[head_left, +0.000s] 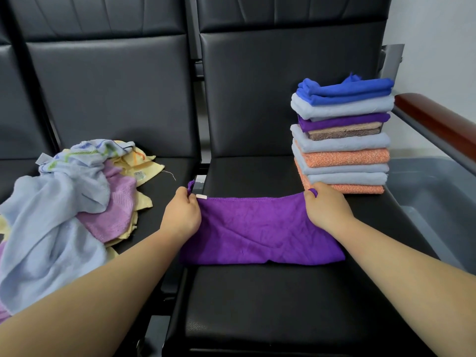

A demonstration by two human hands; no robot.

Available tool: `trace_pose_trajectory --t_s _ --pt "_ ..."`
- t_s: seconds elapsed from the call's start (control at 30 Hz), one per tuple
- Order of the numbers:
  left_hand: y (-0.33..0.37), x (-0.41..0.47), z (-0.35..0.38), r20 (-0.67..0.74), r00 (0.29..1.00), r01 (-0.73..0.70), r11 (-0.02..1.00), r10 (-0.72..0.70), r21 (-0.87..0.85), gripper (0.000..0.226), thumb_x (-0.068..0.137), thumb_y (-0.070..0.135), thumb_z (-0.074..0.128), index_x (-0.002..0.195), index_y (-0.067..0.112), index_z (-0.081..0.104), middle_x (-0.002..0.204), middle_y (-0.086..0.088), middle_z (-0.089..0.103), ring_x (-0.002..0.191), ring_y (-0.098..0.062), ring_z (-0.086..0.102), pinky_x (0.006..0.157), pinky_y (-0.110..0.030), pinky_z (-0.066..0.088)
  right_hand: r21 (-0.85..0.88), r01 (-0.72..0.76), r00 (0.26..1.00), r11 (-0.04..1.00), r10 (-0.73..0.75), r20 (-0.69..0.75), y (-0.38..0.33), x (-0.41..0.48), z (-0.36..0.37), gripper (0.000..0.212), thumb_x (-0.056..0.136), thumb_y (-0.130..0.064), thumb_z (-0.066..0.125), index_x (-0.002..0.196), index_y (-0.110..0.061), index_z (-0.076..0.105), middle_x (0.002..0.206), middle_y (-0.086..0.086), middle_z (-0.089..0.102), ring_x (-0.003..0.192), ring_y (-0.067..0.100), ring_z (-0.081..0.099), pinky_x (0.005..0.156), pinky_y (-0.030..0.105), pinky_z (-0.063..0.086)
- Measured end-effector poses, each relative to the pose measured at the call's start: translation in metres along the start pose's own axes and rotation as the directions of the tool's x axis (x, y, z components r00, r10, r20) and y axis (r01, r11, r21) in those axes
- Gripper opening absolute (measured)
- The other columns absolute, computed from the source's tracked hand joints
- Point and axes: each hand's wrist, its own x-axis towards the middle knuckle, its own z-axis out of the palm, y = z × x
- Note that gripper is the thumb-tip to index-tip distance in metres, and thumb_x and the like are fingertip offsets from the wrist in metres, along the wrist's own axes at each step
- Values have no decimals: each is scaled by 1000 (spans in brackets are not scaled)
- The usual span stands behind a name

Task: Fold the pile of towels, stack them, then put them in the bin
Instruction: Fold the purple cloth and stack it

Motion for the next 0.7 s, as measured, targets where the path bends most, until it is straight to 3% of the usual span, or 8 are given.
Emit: trace_pose_trajectory --t_s 0.3,0.47,0.6,0.7 --pt "-1 13 5 36 999 -36 998 35 54 29 109 33 34 95 11 46 87 -7 59 83 -29 57 76 -40 41 -14 -30 998 999 30 49 6 23 4 33 112 -30 36 84 -17 49 84 0 52 82 22 51 74 36 37" --pt "-2 19 7 48 999 1 998 -4 64 29 109 32 35 94 11 46 88 -6 59 87 -30 57 77 -39 40 21 -54 996 998 52 76 5 24 4 39 110 -34 37 79 -15 49 83 3 55 72 17 50 63 36 35" --pt "0 25 5 99 990 90 993 -97 70 22 106 29 43 113 10 51 103 -6 57 98 -27 53 84 -34 38 63 -95 989 993 87 117 -1 18 0 33 98 -30 51 70 -17 40 70 2 46 65 19 44 57 35 31" --pt "2 20 1 101 989 110 994 -110 2 18 98 20 51 111 11 43 96 -6 59 84 -22 55 74 -34 40 36 -99 990 994 95 105 -1 14 0 34 98 -17 47 65 -17 37 67 4 44 62 20 42 57 34 30"
